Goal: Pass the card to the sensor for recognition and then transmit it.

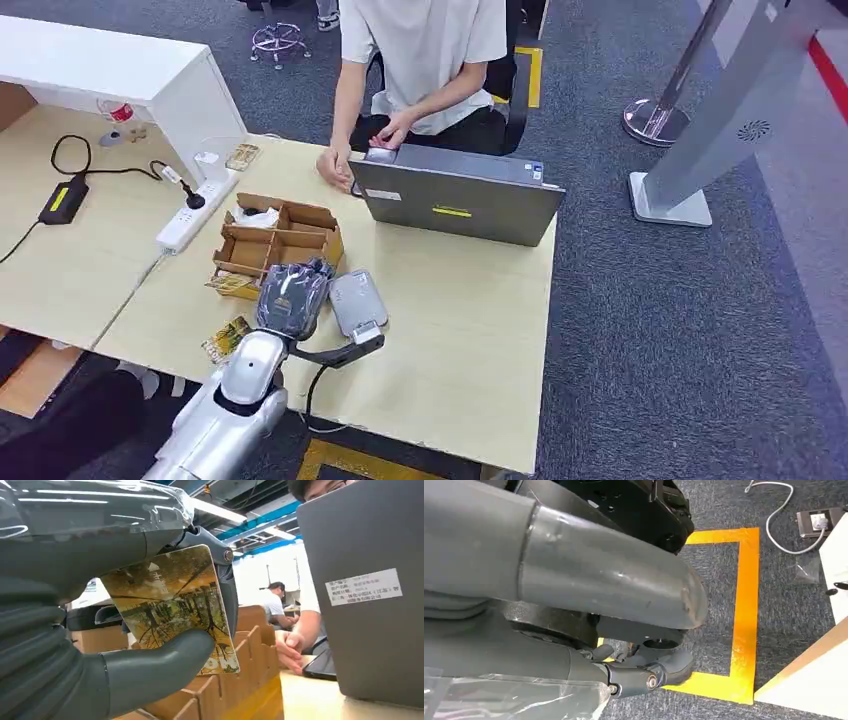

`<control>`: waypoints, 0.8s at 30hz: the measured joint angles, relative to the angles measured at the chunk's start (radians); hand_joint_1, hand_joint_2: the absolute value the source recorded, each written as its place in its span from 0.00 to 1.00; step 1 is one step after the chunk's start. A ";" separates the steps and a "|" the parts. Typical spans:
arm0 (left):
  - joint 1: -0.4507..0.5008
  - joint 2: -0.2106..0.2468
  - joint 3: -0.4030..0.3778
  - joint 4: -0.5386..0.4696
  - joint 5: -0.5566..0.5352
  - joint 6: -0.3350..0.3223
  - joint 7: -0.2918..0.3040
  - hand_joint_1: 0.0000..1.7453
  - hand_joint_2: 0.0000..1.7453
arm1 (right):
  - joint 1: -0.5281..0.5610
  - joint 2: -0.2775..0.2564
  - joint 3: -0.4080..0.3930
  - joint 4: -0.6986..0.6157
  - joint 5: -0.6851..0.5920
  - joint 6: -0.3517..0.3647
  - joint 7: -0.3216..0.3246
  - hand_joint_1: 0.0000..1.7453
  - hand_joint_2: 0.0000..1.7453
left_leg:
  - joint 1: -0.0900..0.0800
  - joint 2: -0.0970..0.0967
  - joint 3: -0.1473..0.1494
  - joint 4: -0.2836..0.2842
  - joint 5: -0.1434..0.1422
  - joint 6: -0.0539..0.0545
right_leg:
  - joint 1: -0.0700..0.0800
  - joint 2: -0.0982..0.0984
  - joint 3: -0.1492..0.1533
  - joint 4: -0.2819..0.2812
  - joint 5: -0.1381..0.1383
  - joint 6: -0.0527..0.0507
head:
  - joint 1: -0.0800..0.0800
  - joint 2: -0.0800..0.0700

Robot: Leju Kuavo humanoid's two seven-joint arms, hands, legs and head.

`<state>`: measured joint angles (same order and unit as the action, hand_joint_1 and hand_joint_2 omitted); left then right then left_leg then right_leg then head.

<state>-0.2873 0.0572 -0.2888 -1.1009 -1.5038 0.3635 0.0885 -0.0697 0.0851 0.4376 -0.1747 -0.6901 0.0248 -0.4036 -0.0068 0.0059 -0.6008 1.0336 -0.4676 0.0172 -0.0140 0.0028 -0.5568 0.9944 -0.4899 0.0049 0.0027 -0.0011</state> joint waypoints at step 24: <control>-0.077 -0.014 -0.017 0.181 -0.001 0.053 -0.024 1.00 1.00 | -0.009 0.003 0.005 -0.005 0.014 0.023 0.006 0.00 0.00 | 0.000 0.000 0.000 0.000 0.000 0.000 | 0.000 0.000 0.000 0.000 0.000 0.000 | 0.000 0.000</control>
<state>-0.3647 0.0435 -0.3059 -0.9197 -1.5045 0.4166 0.0648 -0.0789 0.0877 0.4425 -0.1797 -0.6764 0.0481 -0.3975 -0.0068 0.0060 -0.6008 1.0336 -0.4676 0.0172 -0.0140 0.0030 -0.5569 0.9944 -0.4897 0.0048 0.0027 -0.0011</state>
